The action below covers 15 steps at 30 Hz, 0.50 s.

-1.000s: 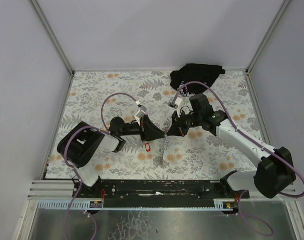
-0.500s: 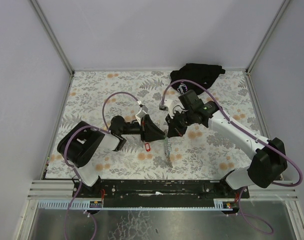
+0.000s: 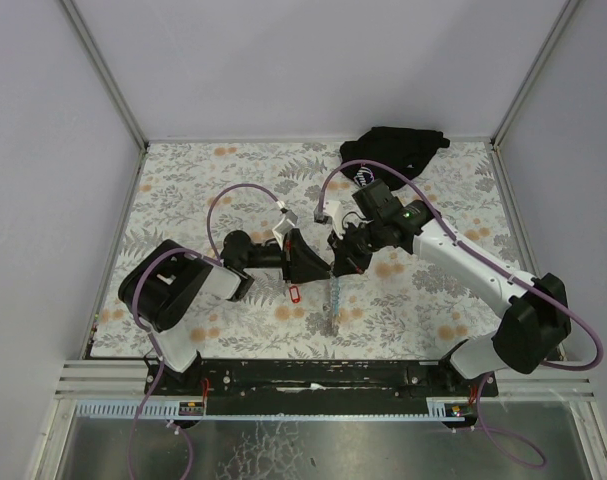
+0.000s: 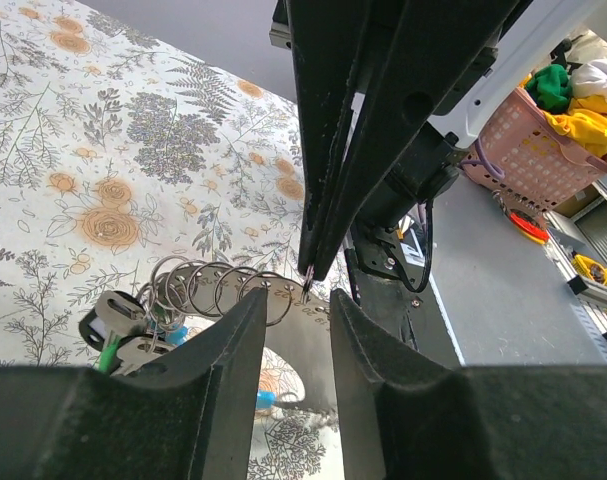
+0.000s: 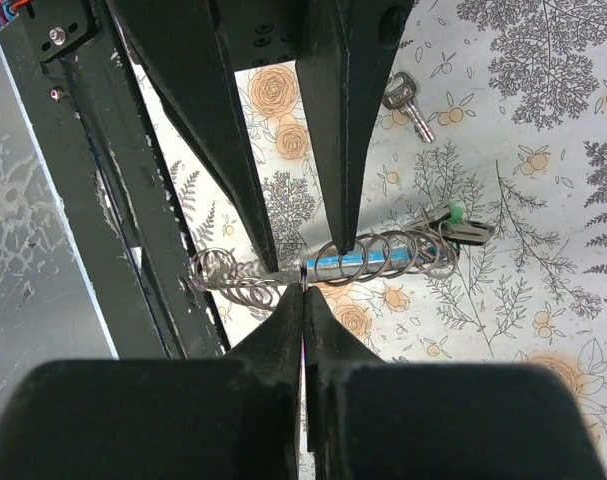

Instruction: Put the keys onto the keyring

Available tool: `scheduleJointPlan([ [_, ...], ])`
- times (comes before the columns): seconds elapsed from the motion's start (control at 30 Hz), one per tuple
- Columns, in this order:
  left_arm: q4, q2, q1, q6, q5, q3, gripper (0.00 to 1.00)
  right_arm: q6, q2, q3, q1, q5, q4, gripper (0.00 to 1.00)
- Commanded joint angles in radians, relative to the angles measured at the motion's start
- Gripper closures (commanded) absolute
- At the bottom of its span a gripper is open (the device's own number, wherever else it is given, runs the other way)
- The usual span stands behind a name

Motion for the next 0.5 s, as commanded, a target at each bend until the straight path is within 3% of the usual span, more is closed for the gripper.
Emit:
scheduleJointPlan([
  [0.0,0.071,0.007,-0.008,-0.008,0.015,0.023,0.69,-0.013,0.000,0.063,0.016,-0.018,-0.002,1.00],
  [0.47,0.073,0.019,-0.021,-0.014,0.032,0.035,0.89,-0.024,0.022,0.090,0.029,-0.023,-0.015,1.00],
])
